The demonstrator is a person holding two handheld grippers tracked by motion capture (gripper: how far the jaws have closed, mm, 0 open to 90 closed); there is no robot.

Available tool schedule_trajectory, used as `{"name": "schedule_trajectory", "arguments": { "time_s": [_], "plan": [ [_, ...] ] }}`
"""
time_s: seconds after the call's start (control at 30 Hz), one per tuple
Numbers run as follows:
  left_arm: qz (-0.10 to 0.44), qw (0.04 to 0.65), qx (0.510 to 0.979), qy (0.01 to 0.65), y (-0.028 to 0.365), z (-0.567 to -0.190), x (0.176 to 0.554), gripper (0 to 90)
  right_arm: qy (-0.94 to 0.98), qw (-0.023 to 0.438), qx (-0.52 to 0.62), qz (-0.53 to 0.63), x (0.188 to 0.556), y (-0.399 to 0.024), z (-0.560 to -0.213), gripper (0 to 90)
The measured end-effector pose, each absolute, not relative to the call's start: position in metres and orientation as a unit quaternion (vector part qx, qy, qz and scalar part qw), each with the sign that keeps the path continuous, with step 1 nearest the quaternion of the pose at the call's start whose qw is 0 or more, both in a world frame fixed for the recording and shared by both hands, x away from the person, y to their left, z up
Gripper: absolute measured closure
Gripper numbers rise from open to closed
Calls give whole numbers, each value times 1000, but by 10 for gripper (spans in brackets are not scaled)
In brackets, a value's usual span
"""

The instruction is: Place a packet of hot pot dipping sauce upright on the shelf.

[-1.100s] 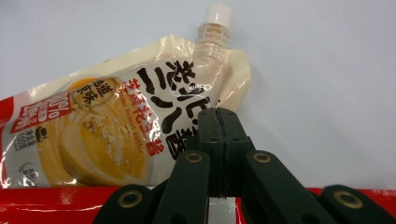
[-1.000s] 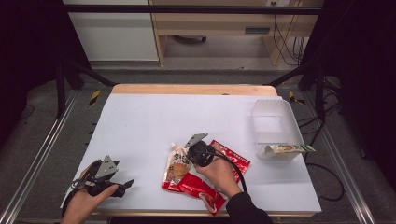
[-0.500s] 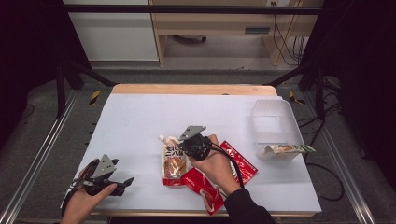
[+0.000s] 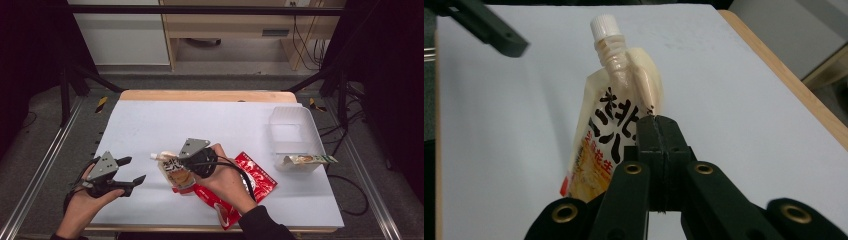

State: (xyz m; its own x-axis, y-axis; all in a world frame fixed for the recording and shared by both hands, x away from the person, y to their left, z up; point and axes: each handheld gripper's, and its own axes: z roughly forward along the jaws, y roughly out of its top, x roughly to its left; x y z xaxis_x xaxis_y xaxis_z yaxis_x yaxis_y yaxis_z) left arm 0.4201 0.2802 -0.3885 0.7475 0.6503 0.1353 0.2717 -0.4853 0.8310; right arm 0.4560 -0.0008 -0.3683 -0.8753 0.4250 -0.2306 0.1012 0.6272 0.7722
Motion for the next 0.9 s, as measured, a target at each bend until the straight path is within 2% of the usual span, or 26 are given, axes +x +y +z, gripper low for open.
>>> {"name": "schedule_trajectory", "arguments": {
  "time_s": [0.2, 0.4, 0.67, 0.83, 0.9],
  "plan": [
    [197, 439, 842, 246, 263, -375, 430, 274, 883, 204, 119, 405, 441, 7, -362, 900],
    [178, 435, 853, 225, 252, -375, 436, 371, 887, 201, 109, 402, 437, 7, -359, 900],
    [167, 444, 851, 226, 249, -377, 437, 600, 888, 201, 106, 401, 434, 8, -359, 900],
    [154, 459, 846, 224, 247, -370, 435, 706, 887, 204, 117, 398, 437, 3, -358, 900],
    [159, 460, 846, 218, 243, -365, 434, 712, 884, 203, 123, 403, 438, -1, -356, 900]
  ]
}}
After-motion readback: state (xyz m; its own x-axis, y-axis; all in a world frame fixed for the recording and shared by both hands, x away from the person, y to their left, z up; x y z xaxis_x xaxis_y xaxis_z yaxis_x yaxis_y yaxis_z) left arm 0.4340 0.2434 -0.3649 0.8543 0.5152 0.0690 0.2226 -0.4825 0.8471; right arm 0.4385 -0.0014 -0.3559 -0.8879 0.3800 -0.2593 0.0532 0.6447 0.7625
